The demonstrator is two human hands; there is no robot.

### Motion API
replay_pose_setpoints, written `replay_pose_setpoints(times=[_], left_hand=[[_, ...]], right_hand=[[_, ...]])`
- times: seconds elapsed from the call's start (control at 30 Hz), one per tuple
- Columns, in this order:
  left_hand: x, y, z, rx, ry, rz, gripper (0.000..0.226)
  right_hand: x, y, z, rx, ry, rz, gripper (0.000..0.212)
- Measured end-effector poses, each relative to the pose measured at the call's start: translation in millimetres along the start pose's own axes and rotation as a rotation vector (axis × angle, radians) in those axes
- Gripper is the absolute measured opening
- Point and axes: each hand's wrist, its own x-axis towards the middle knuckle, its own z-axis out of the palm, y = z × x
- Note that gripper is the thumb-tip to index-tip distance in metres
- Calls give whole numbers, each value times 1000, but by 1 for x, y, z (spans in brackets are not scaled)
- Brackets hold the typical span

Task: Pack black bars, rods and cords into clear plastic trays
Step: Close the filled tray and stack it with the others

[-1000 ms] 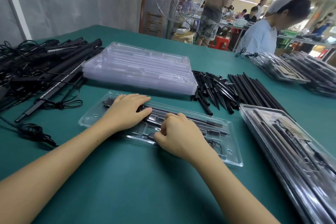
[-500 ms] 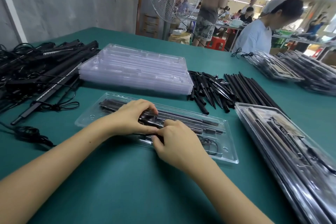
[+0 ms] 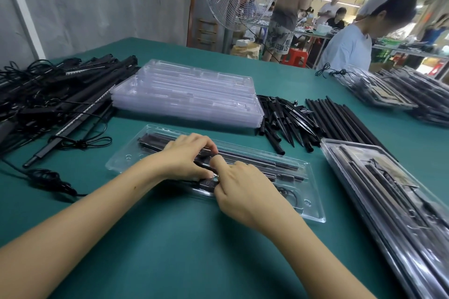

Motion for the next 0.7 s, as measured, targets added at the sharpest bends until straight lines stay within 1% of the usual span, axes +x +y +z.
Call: replay_pose_setpoints(times=[0.1,0.23,0.3,0.37,0.43,0.47,0.53,0.57,0.63,0.7], left_hand=[[1,2,0,0,2,-26,41],[0,4,2,-21,42,-34,38],[-3,3,4,-28,70,2,39],[-6,-1,4,-2,43,61,41],[-10,-9,-2,-14,-58,105,51],[-11,-12,-6,-37,-117,122,57],[-13,-15,-11,-50,-187,152,71],[-12,-15,-12,-41,-192,158,76],[-12,-14,-10,-35,-177,152,80],[-11,-13,-6,-35,-154,154,80]], right_hand=[[0,1,2,84,-20,20,9],[4,-4,11,43,-14,4,13],[5,5,10,101,-31,64,13],[5,22,4,341,-115,170,15],[3,35,-1,644,-184,248,20],[2,38,-1,715,-204,253,27],[4,39,1,667,-225,219,40],[5,37,3,609,-216,200,43],[8,31,6,508,-182,168,45],[10,27,10,356,-161,111,47]])
